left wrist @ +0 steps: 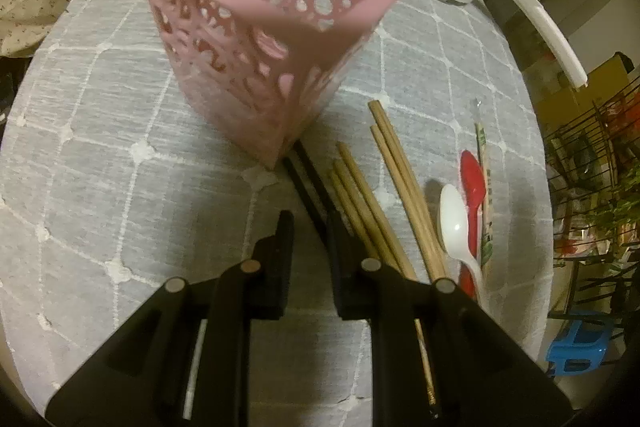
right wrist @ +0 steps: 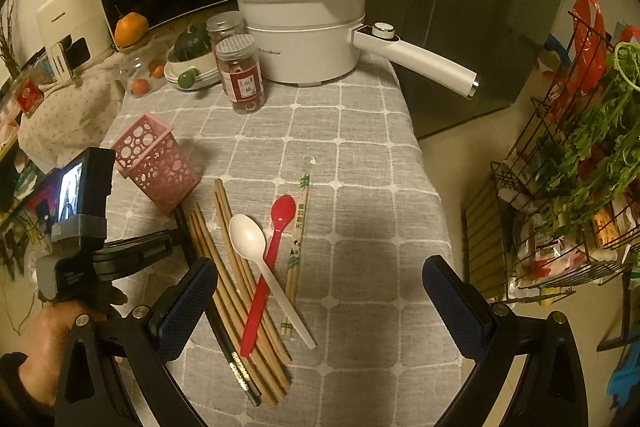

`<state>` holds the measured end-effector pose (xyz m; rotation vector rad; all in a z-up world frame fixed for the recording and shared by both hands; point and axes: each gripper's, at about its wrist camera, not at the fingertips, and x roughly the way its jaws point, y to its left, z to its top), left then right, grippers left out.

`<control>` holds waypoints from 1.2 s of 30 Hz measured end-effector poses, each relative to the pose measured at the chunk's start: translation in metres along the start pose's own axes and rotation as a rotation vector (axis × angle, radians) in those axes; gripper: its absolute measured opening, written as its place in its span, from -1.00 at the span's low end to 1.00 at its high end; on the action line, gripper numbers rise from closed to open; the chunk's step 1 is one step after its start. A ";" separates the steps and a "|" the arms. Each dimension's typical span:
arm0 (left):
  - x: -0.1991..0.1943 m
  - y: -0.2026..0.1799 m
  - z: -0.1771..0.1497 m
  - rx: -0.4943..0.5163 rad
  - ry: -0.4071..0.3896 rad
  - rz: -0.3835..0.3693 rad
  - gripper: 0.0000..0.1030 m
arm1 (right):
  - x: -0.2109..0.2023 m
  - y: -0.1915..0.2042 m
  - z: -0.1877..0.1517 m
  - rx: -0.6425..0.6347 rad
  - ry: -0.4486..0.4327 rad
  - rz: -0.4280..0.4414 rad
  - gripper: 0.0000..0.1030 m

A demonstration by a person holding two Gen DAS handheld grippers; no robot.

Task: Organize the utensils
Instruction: 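Lower the left tool onto the black chopsticks and close on one, then lift the black chopstick with the left tool while the right tool grasps the other black chopstick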

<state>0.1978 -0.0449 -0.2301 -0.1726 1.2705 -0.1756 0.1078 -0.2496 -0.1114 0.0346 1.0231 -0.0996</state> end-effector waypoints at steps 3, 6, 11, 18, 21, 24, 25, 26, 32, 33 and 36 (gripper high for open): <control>-0.001 0.001 0.000 0.004 0.002 0.012 -0.64 | -0.002 0.000 0.000 -0.001 -0.004 -0.001 1.00; -0.001 0.000 -0.002 -0.002 0.005 0.019 -0.64 | -0.002 0.000 0.000 -0.005 -0.005 -0.003 1.00; 0.008 -0.011 0.004 -0.073 0.017 0.062 -0.63 | 0.000 0.000 0.000 -0.004 0.000 -0.006 1.00; 0.009 -0.018 -0.006 -0.002 0.006 0.092 -0.74 | 0.000 -0.003 0.000 0.007 0.002 -0.010 1.00; 0.007 -0.013 -0.012 0.046 0.023 0.080 -0.77 | 0.001 -0.002 0.001 0.005 0.004 0.003 1.00; 0.004 -0.005 -0.016 0.093 0.055 0.068 -0.83 | 0.005 0.002 0.003 0.010 0.021 0.092 1.00; 0.001 0.002 -0.016 0.096 0.067 0.058 -0.85 | 0.008 0.005 0.003 0.014 0.035 0.139 1.00; -0.002 0.009 -0.017 0.098 0.078 0.056 -0.89 | 0.013 0.007 0.004 0.018 0.057 0.182 0.99; -0.033 0.033 -0.030 0.168 0.031 0.022 -0.96 | 0.046 0.038 0.004 -0.004 0.129 0.390 -0.07; -0.039 0.037 -0.032 0.176 0.022 0.001 -1.00 | 0.055 0.047 0.002 -0.026 0.150 0.447 -0.18; -0.048 0.039 -0.035 0.176 0.015 -0.059 -1.00 | 0.066 0.076 -0.004 -0.130 0.154 0.467 -0.46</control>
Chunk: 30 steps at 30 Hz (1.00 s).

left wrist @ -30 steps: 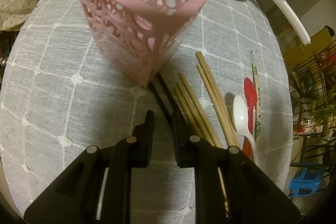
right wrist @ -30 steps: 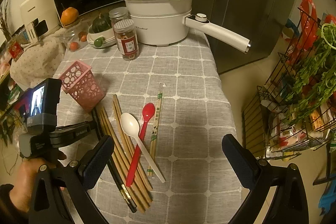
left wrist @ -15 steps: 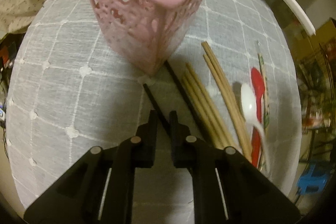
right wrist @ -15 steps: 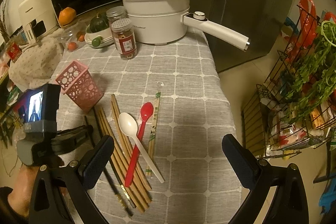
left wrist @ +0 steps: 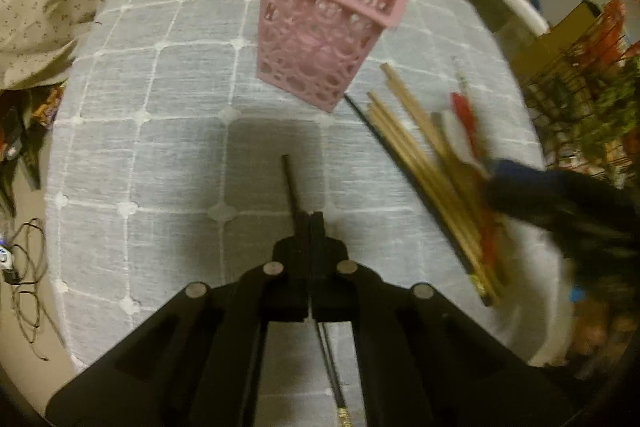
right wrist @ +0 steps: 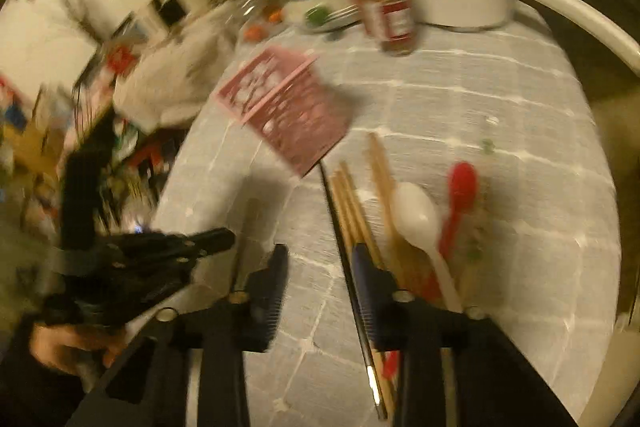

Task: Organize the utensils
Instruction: 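Lift the black chopstick with the left tool while the right tool grasps the other black chopstick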

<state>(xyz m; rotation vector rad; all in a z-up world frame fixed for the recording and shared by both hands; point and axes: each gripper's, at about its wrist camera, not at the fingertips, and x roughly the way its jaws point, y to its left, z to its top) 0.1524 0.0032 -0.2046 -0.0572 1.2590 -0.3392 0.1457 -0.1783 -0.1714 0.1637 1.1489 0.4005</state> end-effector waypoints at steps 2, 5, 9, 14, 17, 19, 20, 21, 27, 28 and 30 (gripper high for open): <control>-0.007 0.002 -0.003 0.027 -0.013 0.005 -1.00 | 0.016 0.009 0.001 -0.052 0.010 -0.004 -0.48; 0.000 0.014 -0.003 0.011 0.010 -0.010 -1.00 | 0.036 0.007 0.003 -0.053 0.027 0.003 -0.48; 0.005 0.032 -0.007 -0.106 0.037 -0.111 -0.83 | 0.055 -0.002 0.007 -0.037 0.030 -0.003 -0.48; -0.004 0.032 -0.011 -0.101 -0.014 -0.068 0.23 | 0.058 -0.003 0.005 -0.086 0.024 -0.005 -0.48; -0.003 0.026 -0.016 -0.057 -0.010 -0.023 0.24 | 0.059 0.005 0.004 -0.148 0.016 0.000 -0.47; 0.002 0.023 -0.020 -0.046 -0.004 0.026 0.29 | 0.064 0.009 0.004 -0.177 0.034 -0.023 -0.47; 0.003 0.026 -0.023 -0.045 -0.003 0.037 0.35 | 0.068 0.010 0.004 -0.186 0.043 -0.034 -0.47; 0.003 0.029 -0.027 -0.047 -0.008 0.047 0.41 | 0.072 0.011 0.003 -0.197 0.056 -0.056 -0.47; 0.008 0.038 -0.035 -0.073 0.032 0.048 0.46 | 0.081 0.011 0.003 -0.225 0.075 -0.101 -0.47; 0.010 0.037 -0.035 -0.071 0.044 0.038 0.46 | 0.083 0.012 0.004 -0.231 0.077 -0.113 -0.47; 0.011 0.035 -0.035 -0.071 0.058 0.027 0.44 | 0.085 0.016 0.007 -0.243 0.090 -0.144 -0.49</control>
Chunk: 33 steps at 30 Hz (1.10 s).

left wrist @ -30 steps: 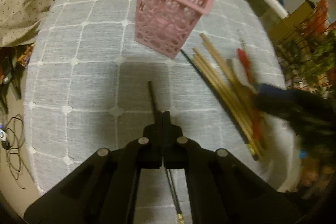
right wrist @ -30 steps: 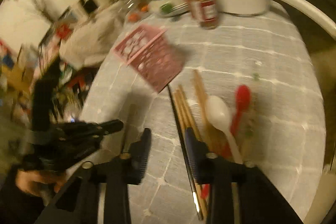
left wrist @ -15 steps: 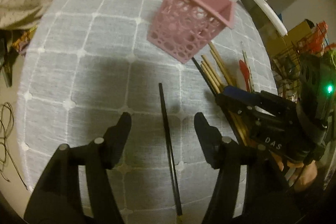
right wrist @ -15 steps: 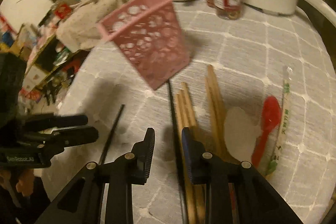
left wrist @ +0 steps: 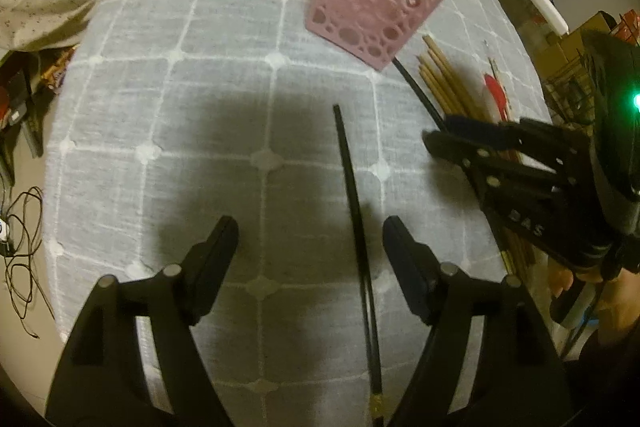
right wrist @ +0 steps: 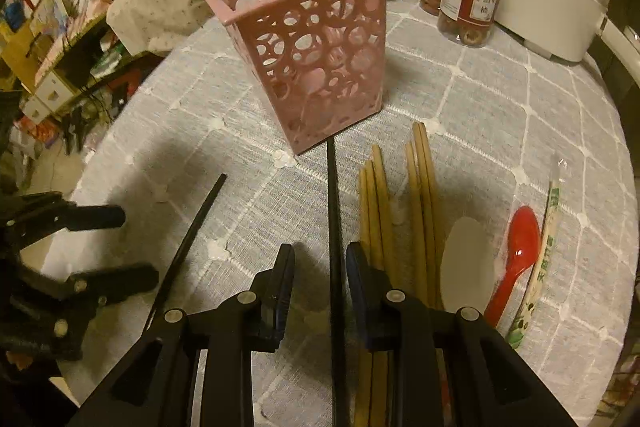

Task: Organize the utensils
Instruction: 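Lift the black chopstick with the left tool while the right tool grasps the other black chopstick, then carry both black chopsticks over the pink basket and open both tools inside it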

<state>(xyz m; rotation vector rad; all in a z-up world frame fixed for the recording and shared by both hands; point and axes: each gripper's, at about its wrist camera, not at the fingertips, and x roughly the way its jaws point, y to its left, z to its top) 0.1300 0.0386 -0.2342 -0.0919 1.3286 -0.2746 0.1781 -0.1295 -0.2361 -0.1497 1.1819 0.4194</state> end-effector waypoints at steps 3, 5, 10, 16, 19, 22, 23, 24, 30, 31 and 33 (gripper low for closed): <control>0.002 -0.005 0.000 0.004 0.019 -0.023 0.14 | 0.001 0.008 0.002 0.005 0.035 -0.086 -0.77; 0.003 -0.009 0.001 0.029 0.024 -0.034 -0.10 | 0.001 0.007 0.000 0.034 0.059 -0.089 -0.86; 0.009 -0.018 0.007 0.039 0.047 -0.054 -0.25 | -0.009 -0.001 -0.017 0.149 0.152 -0.037 -0.88; 0.014 -0.029 0.013 0.076 0.069 0.011 -0.32 | -0.012 -0.004 -0.033 0.185 0.216 -0.042 -0.84; 0.018 -0.039 0.017 0.098 0.057 0.060 -0.52 | -0.009 -0.002 -0.027 0.206 0.208 -0.061 -0.73; 0.022 -0.045 0.021 0.113 0.020 0.110 -0.81 | -0.004 0.005 -0.020 0.167 0.198 -0.102 -0.77; 0.023 -0.046 0.021 0.119 0.013 0.113 -0.83 | -0.004 0.007 -0.020 0.153 0.190 -0.110 -0.81; 0.023 -0.047 0.021 0.129 -0.002 0.112 -0.87 | -0.003 0.008 -0.020 0.145 0.183 -0.113 -0.84; -0.001 -0.035 0.015 0.092 -0.089 0.013 -0.88 | -0.022 0.029 -0.023 0.143 0.020 -0.070 -0.89; -0.014 -0.037 0.012 0.110 -0.131 0.012 -0.88 | -0.030 0.031 -0.024 0.137 -0.009 -0.066 -0.89; -0.028 -0.040 0.011 0.130 -0.180 0.004 -0.88 | -0.049 0.036 -0.023 0.117 -0.069 -0.067 -0.89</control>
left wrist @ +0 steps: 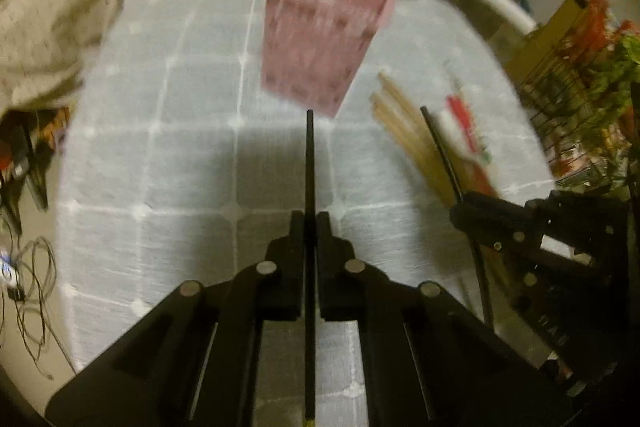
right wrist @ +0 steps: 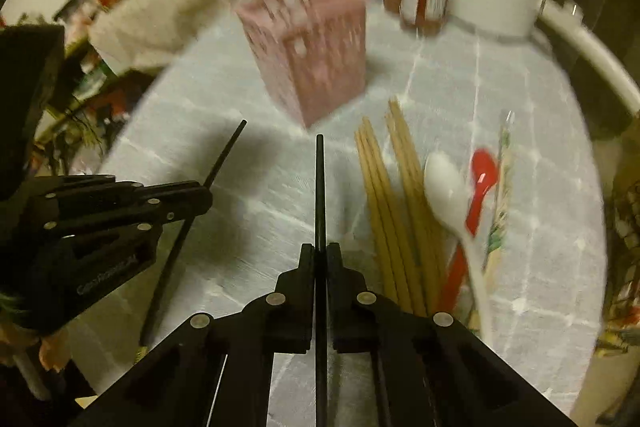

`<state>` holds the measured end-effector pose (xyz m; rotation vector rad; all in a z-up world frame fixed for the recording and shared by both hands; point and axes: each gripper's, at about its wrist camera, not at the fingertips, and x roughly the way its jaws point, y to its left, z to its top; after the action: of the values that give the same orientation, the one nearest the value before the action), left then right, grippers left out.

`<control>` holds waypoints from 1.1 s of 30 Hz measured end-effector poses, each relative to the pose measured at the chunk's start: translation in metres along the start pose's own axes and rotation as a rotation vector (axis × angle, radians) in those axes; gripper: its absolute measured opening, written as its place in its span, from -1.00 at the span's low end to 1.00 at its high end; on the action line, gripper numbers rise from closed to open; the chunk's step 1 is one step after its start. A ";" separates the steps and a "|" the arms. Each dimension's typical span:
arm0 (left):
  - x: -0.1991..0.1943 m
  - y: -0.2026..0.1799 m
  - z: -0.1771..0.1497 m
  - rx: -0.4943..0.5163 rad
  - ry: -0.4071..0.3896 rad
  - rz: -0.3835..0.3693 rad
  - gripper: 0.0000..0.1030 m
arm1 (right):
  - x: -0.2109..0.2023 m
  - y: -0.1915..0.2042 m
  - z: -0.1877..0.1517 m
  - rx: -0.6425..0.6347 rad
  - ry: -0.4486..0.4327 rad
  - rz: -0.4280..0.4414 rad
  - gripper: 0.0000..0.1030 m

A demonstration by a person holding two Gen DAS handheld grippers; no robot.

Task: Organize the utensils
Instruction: 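Carry both black chopsticks over the pink basket and open both tools inside it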

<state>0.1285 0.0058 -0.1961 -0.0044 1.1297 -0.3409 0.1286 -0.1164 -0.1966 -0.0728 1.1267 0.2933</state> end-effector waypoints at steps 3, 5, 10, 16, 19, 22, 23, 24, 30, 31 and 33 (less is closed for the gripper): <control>-0.024 0.002 0.003 0.013 -0.075 -0.019 -0.88 | -0.030 0.001 -0.001 0.024 -0.093 0.028 -0.89; -0.042 0.001 0.002 0.022 -0.133 -0.022 -0.88 | -0.044 -0.004 -0.001 0.046 -0.136 0.036 -0.89; -0.081 0.006 -0.001 0.041 -0.242 -0.021 -0.88 | -0.086 -0.009 -0.011 0.074 -0.240 0.041 -0.90; -0.112 0.010 0.007 0.019 -0.353 -0.030 -0.88 | -0.122 -0.008 -0.007 0.078 -0.359 0.048 -0.90; -0.127 0.006 0.013 0.028 -0.415 -0.018 -0.88 | -0.140 -0.004 0.003 0.064 -0.419 0.045 -0.90; -0.144 0.003 0.029 0.034 -0.480 -0.011 -0.89 | -0.153 -0.003 0.017 0.058 -0.461 0.051 -0.90; -0.148 0.003 0.033 0.032 -0.491 -0.015 -0.89 | -0.156 -0.003 0.020 0.058 -0.470 0.051 -0.90; -0.152 0.003 0.039 0.028 -0.506 -0.021 -0.89 | -0.159 -0.004 0.028 0.060 -0.484 0.055 -0.90; -0.175 -0.003 0.065 0.038 -0.587 -0.018 -0.88 | -0.172 -0.007 0.052 0.061 -0.512 0.053 -0.90; -0.177 -0.003 0.070 0.040 -0.600 -0.014 -0.88 | -0.173 -0.007 0.054 0.057 -0.513 0.050 -0.90; -0.181 -0.004 0.079 0.040 -0.621 -0.009 -0.89 | -0.175 -0.009 0.055 0.054 -0.512 0.044 -0.90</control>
<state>0.1287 0.0372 -0.0013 -0.0754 0.5082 -0.3387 0.1105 -0.1473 -0.0167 0.0734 0.6277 0.2992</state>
